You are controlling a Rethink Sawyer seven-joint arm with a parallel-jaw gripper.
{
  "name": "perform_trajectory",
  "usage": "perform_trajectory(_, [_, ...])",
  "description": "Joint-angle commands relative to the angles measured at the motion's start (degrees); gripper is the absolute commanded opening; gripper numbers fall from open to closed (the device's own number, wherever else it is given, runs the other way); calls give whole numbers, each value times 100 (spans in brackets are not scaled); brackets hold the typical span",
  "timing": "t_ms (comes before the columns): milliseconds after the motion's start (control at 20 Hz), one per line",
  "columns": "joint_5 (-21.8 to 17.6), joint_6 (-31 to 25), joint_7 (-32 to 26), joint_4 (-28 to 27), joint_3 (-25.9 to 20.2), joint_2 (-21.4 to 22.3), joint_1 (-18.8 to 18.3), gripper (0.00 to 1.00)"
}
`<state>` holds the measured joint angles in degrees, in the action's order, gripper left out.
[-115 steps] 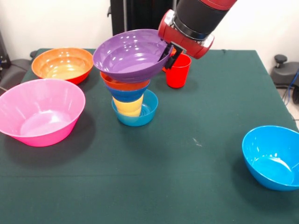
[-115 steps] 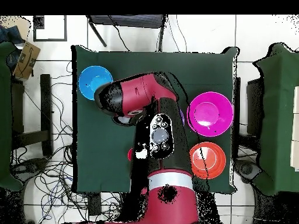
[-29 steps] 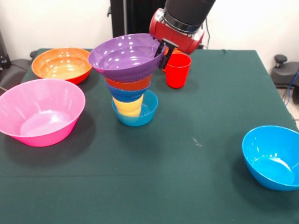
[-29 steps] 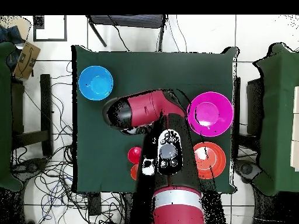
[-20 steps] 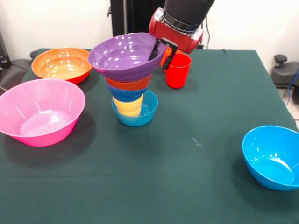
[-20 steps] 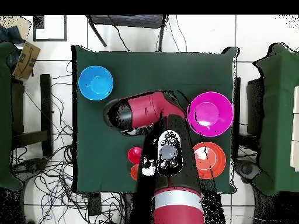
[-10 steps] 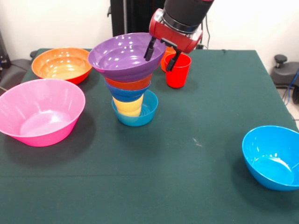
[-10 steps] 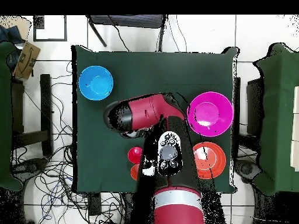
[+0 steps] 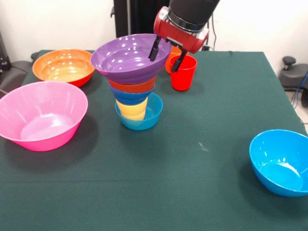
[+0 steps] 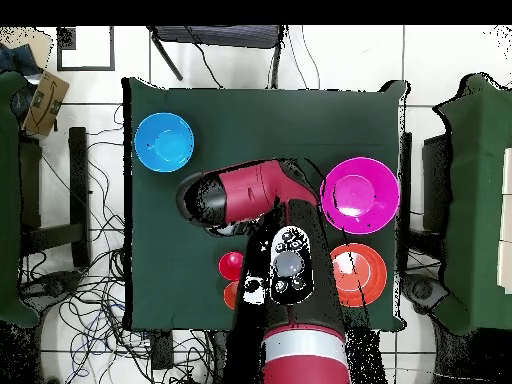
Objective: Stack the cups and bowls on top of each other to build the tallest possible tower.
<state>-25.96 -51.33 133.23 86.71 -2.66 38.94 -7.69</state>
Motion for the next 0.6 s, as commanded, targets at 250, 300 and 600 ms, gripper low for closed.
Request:
perform_trajectory(250, [14,-1088,-488,-225,-222,413,179,100])
perform_trajectory(300, [15,-1114,-452,-198,-216,458,199,100])
perform_trajectory(600, [84,-1118,-121,-188,-214,560,297,100])
